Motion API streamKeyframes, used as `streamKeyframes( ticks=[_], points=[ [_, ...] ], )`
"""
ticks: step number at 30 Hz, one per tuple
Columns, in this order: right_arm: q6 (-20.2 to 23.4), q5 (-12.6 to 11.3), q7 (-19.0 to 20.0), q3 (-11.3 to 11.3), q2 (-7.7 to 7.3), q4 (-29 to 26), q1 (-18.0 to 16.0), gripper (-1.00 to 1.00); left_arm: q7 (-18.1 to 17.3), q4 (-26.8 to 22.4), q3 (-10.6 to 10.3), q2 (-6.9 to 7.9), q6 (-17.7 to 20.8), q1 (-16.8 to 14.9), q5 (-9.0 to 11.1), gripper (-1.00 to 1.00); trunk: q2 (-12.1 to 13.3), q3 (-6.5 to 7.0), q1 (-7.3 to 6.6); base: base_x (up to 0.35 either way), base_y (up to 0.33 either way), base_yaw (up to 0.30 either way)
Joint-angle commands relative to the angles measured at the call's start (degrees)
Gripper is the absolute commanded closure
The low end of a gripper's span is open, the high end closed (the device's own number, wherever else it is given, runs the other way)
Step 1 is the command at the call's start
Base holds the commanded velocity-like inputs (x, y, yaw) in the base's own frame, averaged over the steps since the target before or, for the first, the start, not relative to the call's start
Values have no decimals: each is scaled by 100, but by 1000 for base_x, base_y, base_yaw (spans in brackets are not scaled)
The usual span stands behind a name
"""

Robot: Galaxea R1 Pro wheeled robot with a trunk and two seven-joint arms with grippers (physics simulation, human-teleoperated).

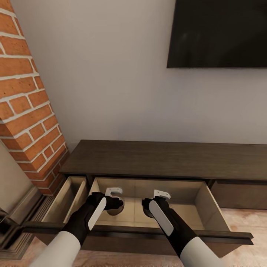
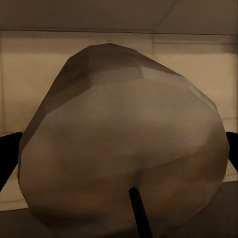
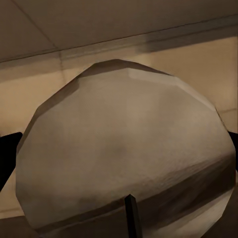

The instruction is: Place each of the two pumpkins and all three candles from the living room inside a cabinet in the living room (use any cabinet), then make sure every cabinet is closed, and position the cauldron so it is next to a table in the living room.

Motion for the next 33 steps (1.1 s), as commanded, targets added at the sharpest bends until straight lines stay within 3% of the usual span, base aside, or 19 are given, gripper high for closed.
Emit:
streamKeyframes(
  ticks=[1, 9, 33],
  points=[
    [8, -35, -49, 12, -2, -7, -6, 100, 52, -7, -11, 3, 17, -4, 60, 100, -4, -28, 1, 0, 0, 0],
    [8, -35, -49, 12, -2, -7, -6, 100, 57, -7, -12, 6, 16, -4, 63, 100, -15, -205, 21, 0, 0, 0],
    [8, -35, -49, 12, -2, -7, -6, 100, 57, -7, -3, 7, 16, -4, 67, 100, -15, -205, 21, 35, -36, 0]
  ],
)
